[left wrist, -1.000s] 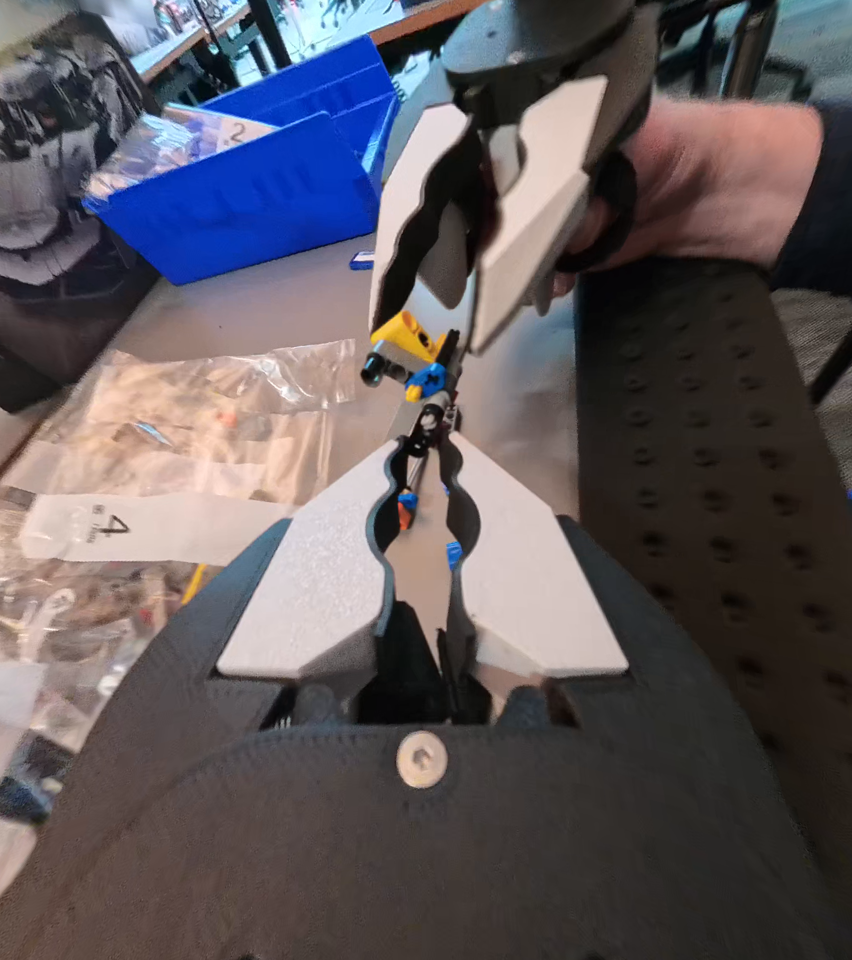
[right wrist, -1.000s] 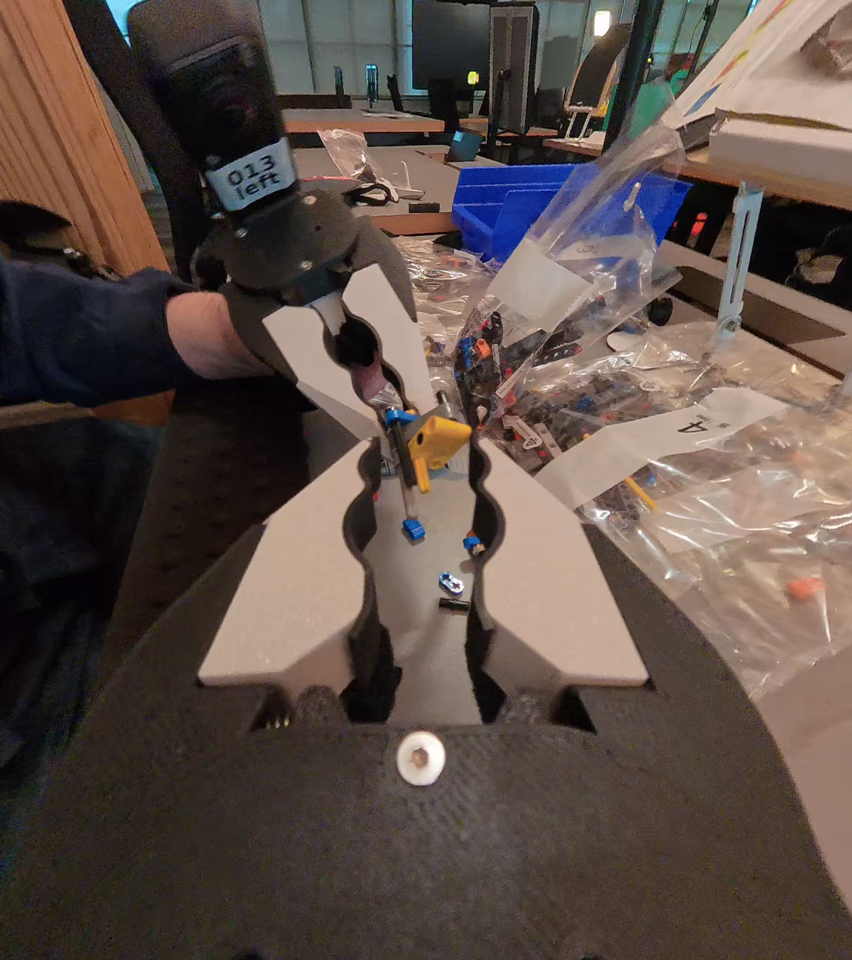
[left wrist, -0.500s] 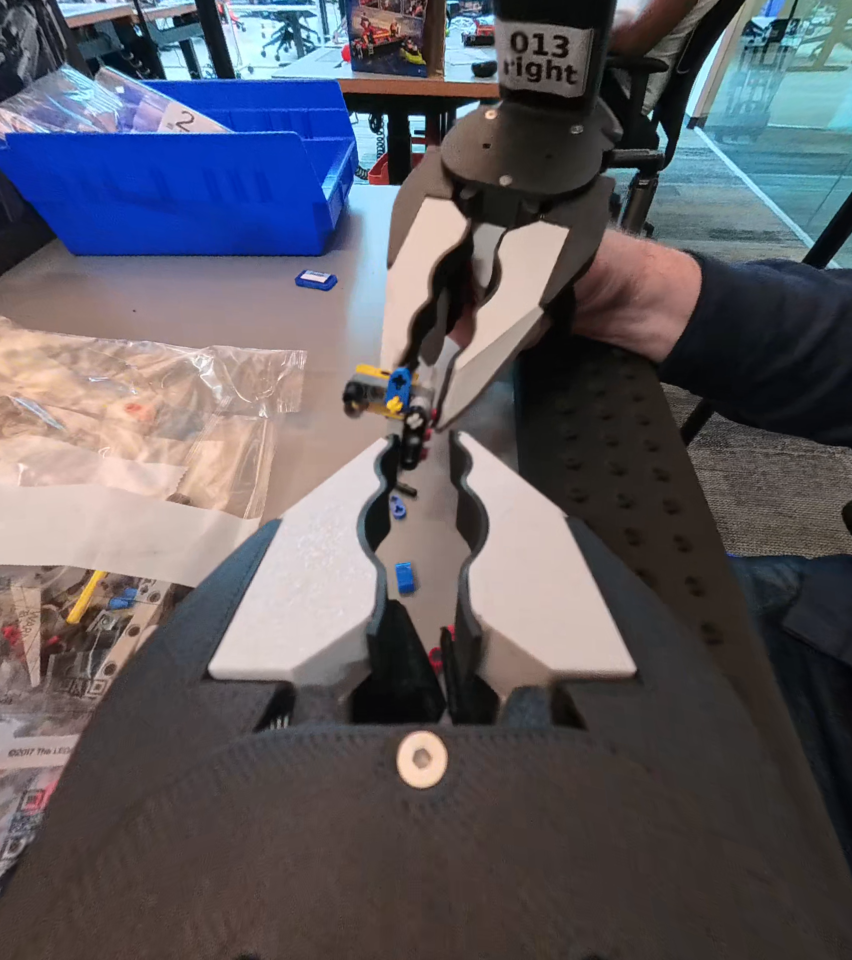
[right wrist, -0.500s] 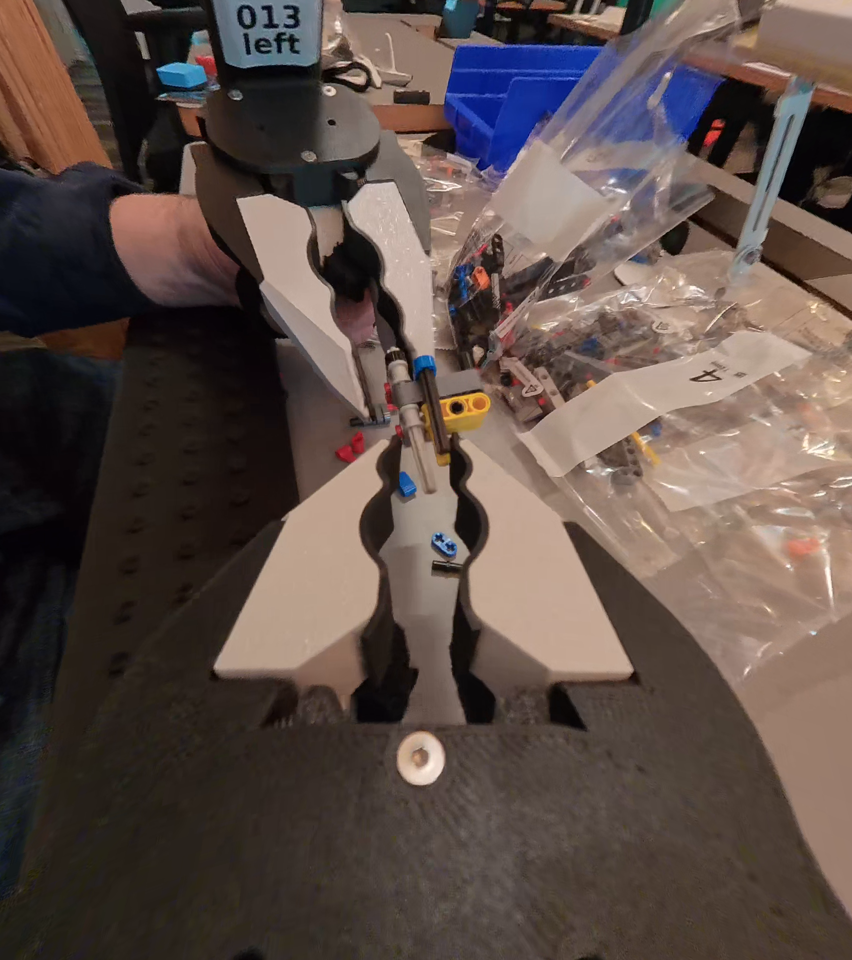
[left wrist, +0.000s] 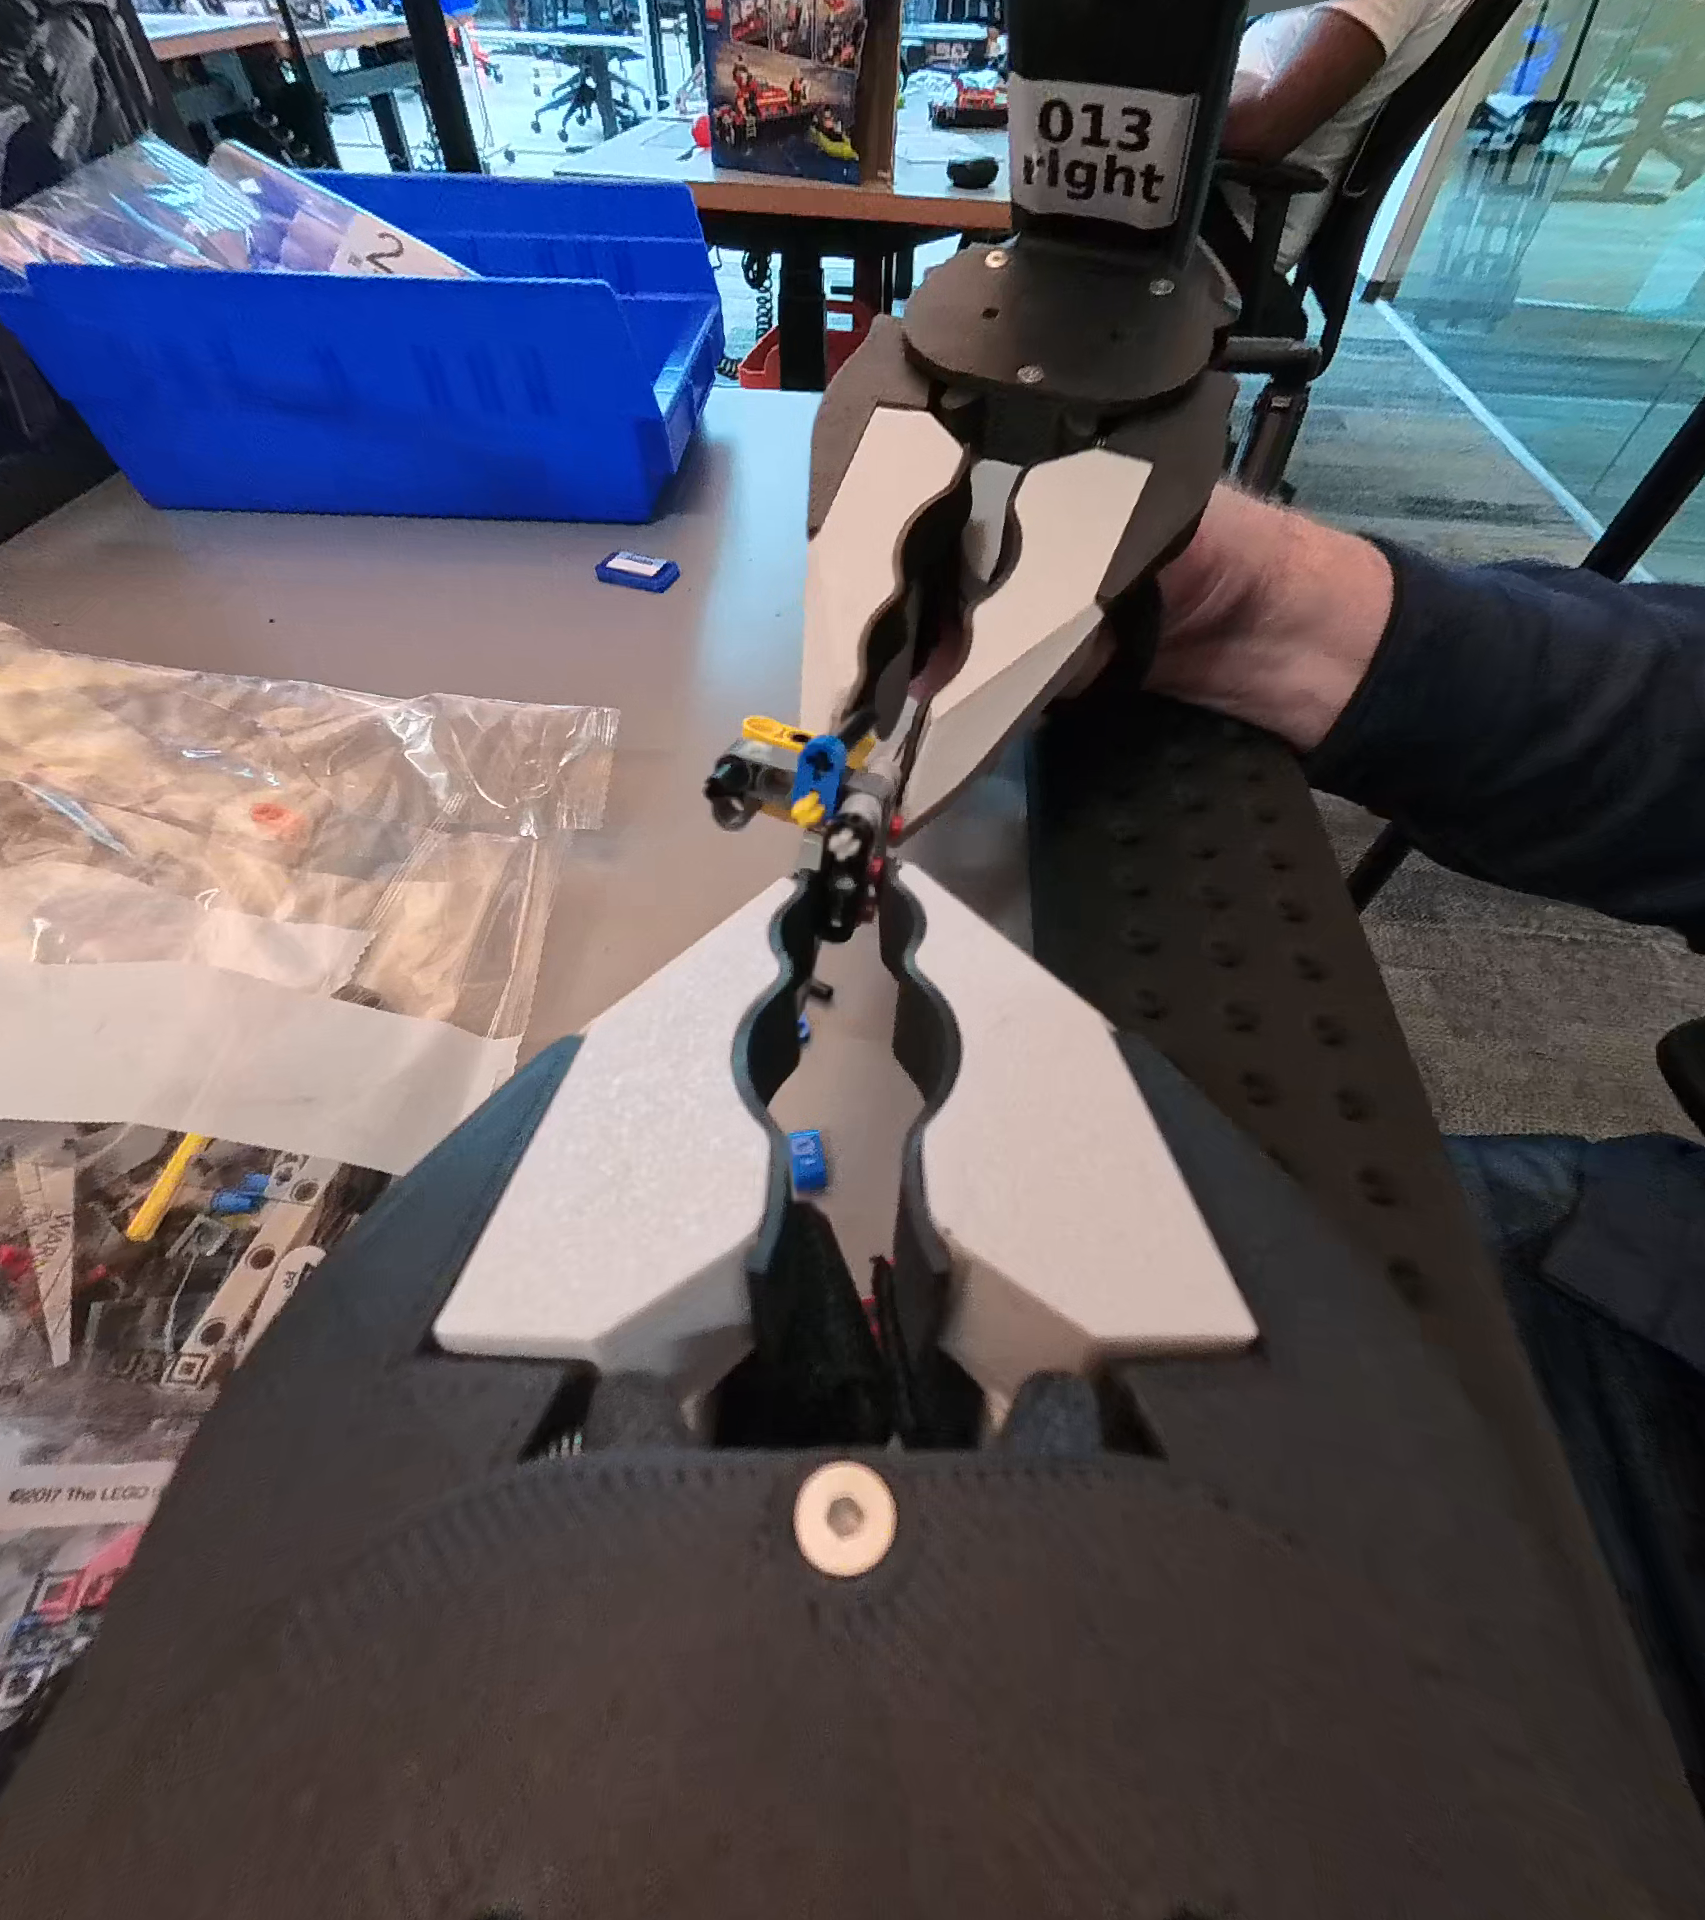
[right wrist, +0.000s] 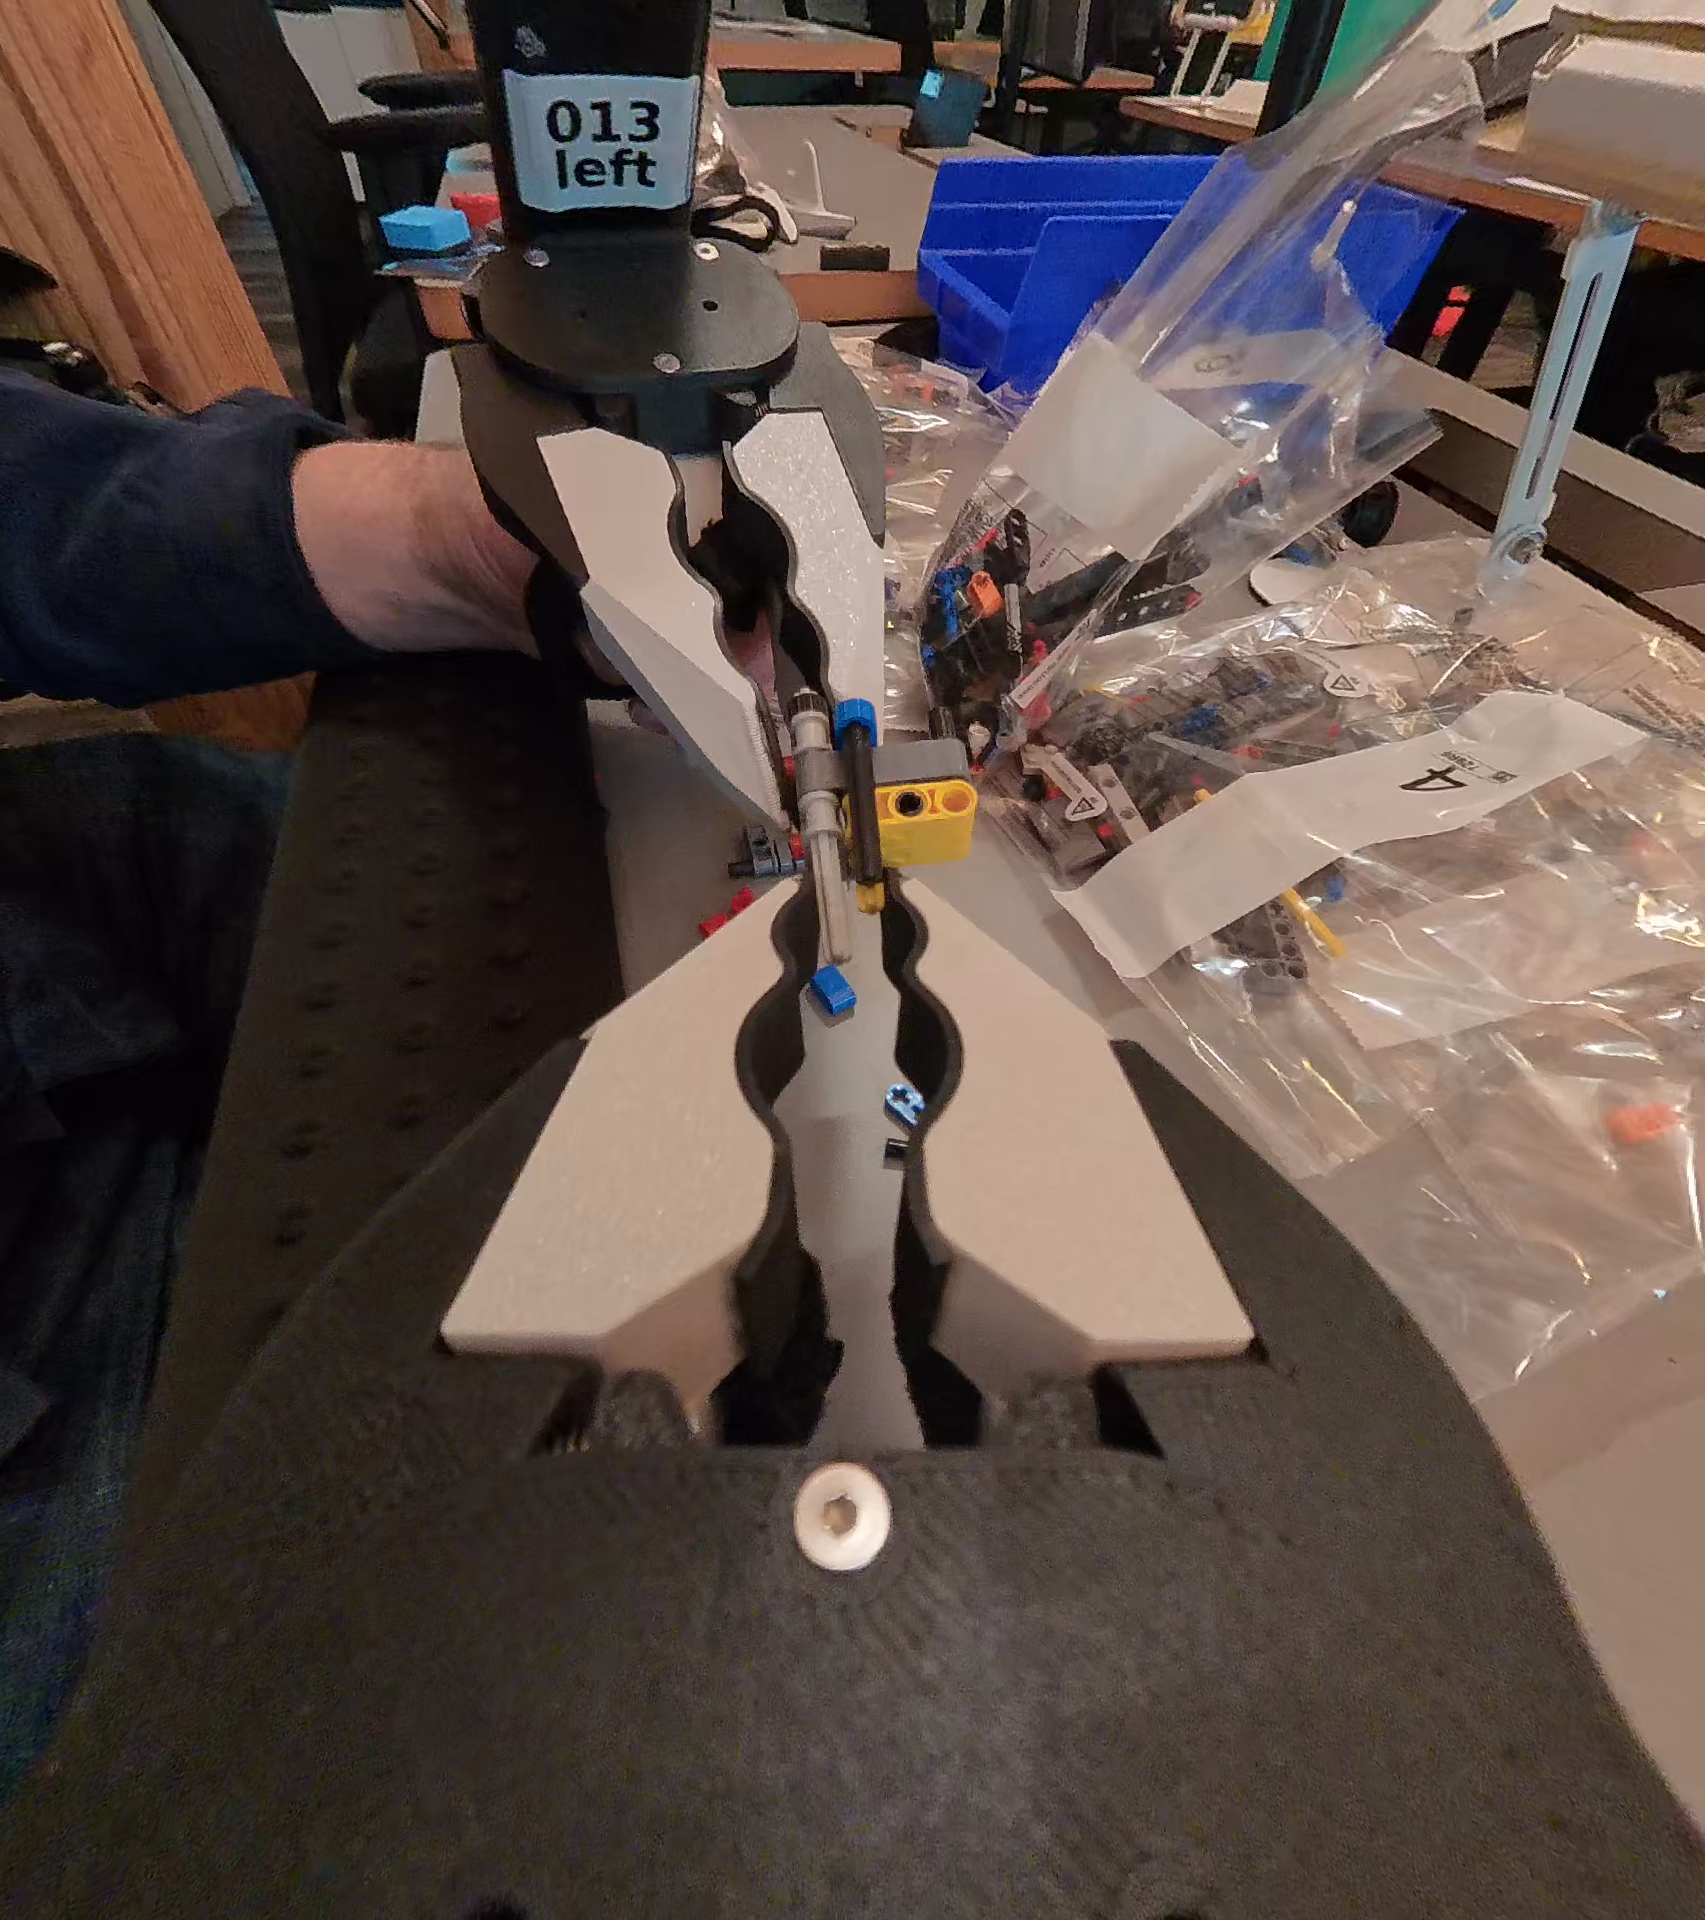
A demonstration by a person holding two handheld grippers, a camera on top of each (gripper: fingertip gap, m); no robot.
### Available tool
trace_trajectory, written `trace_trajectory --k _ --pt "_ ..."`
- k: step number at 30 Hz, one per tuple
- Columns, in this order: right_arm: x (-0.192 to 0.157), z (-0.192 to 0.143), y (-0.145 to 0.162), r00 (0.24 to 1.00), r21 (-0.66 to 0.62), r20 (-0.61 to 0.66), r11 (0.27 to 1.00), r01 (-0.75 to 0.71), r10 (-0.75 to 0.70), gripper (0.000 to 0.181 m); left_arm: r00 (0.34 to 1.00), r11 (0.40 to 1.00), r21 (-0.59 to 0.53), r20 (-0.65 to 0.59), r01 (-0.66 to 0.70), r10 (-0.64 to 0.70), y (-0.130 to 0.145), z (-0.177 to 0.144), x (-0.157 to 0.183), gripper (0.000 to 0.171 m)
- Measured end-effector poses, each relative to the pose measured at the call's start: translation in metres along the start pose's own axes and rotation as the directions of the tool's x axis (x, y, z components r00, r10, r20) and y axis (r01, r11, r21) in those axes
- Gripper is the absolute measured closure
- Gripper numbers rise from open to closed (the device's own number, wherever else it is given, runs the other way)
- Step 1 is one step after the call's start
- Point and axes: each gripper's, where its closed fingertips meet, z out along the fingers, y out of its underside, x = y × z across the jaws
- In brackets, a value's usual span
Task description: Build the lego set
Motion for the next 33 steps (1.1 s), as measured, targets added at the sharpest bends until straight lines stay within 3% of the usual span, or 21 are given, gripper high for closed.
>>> trace_trajectory --k 5,11,16,23,28,33 --pt "-0.003 -0.001 -0.003 1.000 0.017 0.018 1.000 -0.007 0.006 0.173 0.999 1.000 0.018 -0.029 0.019 -0.019 -0.003 -0.001 0.003 0.161" --pt "-0.002 -0.015 -0.020 0.997 0.137 0.055 0.989 -0.058 0.050 0.172 0.998 0.998 0.058 -0.061 0.035 -0.031 -0.009 -0.007 0.006 0.162" --pt "-0.002 -0.015 -0.021 0.990 0.152 0.095 0.981 -0.117 0.103 0.170 0.998 1.000 0.029 -0.056 -0.013 0.014 -0.005 -0.004 0.009 0.162" --pt "-0.002 -0.013 -0.021 0.981 0.158 0.130 0.974 -0.164 0.145 0.145 0.987 0.988 -0.011 -0.040 -0.155 0.154 0.000 0.001 0.018 0.162" --pt "-0.009 -0.008 -0.015 0.960 0.111 0.200 0.969 -0.221 0.196 0.160 0.965 0.964 -0.040 -0.003 -0.261 0.262 0.003 0.002 0.020 0.162" --pt "-0.009 -0.010 -0.016 0.966 0.116 0.193 0.973 -0.198 0.174 0.162 0.935 0.935 -0.062 0.046 -0.348 0.351 0.003 0.002 0.018 0.162"
